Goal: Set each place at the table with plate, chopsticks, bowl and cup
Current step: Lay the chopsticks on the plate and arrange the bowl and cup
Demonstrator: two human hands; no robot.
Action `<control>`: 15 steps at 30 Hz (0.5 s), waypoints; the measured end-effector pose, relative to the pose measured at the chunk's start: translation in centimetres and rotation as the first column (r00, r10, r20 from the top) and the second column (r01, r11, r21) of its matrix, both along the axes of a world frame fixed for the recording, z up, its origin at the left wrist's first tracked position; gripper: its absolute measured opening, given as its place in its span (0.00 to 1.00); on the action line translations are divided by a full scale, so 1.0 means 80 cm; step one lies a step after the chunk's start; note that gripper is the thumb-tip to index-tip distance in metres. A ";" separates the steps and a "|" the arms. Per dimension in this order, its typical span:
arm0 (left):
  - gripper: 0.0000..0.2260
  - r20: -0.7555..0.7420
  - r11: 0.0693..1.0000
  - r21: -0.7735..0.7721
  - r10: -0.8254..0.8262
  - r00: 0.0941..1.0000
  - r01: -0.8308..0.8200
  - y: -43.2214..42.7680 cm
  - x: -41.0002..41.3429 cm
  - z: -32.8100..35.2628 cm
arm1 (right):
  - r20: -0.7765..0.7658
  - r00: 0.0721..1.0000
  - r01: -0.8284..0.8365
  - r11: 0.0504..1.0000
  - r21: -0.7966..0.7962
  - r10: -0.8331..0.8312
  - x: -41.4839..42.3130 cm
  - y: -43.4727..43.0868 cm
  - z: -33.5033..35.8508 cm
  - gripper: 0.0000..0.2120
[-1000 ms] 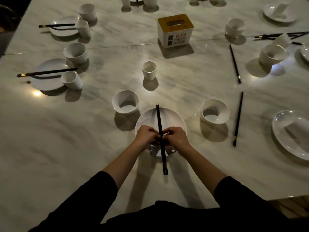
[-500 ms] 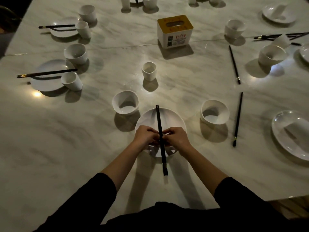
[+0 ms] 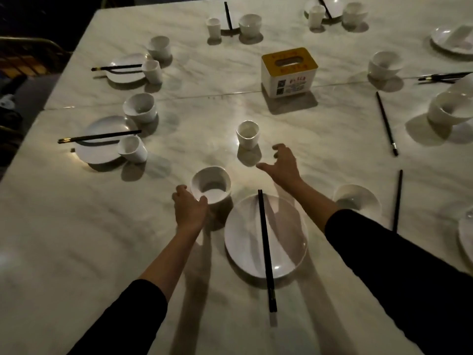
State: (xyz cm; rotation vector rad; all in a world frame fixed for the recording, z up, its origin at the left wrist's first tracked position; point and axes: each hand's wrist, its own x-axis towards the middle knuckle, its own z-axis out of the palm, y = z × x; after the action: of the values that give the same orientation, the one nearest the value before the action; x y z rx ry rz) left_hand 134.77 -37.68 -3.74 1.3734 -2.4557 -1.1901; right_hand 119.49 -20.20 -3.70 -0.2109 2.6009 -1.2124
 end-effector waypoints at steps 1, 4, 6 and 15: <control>0.21 0.031 0.998 0.060 -0.034 0.999 0.032 -0.008 -0.005 -0.004 | 0.007 0.999 -0.033 0.999 0.023 0.032 -0.018 -0.013 0.000 0.37; 0.18 0.052 0.992 0.122 -0.040 0.998 0.033 -0.016 -0.019 -0.011 | 0.002 0.998 -0.071 0.997 0.044 0.071 -0.063 -0.052 -0.001 0.46; 0.19 0.039 0.989 0.146 0.012 0.999 -0.017 -0.017 -0.028 -0.015 | 0.003 0.996 -0.089 0.994 0.057 0.089 -0.085 -0.075 -0.007 0.48; 0.20 0.010 0.992 0.124 0.003 1.000 -0.004 -0.017 -0.044 -0.033 | -0.021 0.989 -0.147 0.988 0.054 0.148 -0.118 -0.101 -0.029 0.34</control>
State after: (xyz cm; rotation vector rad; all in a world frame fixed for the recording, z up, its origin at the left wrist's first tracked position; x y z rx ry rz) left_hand 131.25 -39.07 -6.37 1.4164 -2.4223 -1.3592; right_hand 110.04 -28.26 -6.00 -0.4031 2.5821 -1.0967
